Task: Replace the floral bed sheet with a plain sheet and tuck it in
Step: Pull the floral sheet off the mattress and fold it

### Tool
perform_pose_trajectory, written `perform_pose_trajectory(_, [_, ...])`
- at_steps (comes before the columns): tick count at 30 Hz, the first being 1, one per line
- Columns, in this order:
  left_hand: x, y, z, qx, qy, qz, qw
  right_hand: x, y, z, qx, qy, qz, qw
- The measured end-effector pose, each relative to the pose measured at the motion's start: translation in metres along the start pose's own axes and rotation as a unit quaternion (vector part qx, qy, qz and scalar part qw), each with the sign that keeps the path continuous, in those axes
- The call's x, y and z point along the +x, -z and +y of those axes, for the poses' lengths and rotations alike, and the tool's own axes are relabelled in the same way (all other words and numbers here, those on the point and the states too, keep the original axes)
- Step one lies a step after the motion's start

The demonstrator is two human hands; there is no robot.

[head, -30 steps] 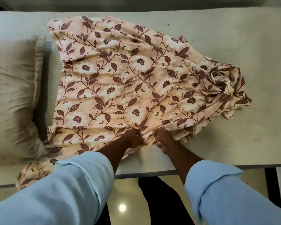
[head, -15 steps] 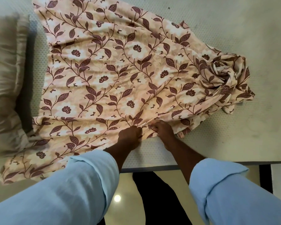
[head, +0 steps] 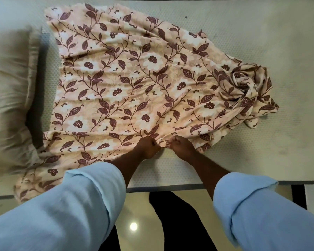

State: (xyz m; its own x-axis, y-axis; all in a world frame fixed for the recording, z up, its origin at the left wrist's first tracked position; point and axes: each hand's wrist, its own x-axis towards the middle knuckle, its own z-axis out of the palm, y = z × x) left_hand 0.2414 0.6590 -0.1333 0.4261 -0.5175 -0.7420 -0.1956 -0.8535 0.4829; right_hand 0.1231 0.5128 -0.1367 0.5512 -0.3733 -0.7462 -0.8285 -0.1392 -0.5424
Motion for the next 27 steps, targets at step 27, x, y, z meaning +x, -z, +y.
perform_pose_trajectory(27, [-0.180,0.272,0.153,0.039,-0.091,0.163,0.982,-0.161,0.207,-0.256,-0.032,0.187,0.294,0.937])
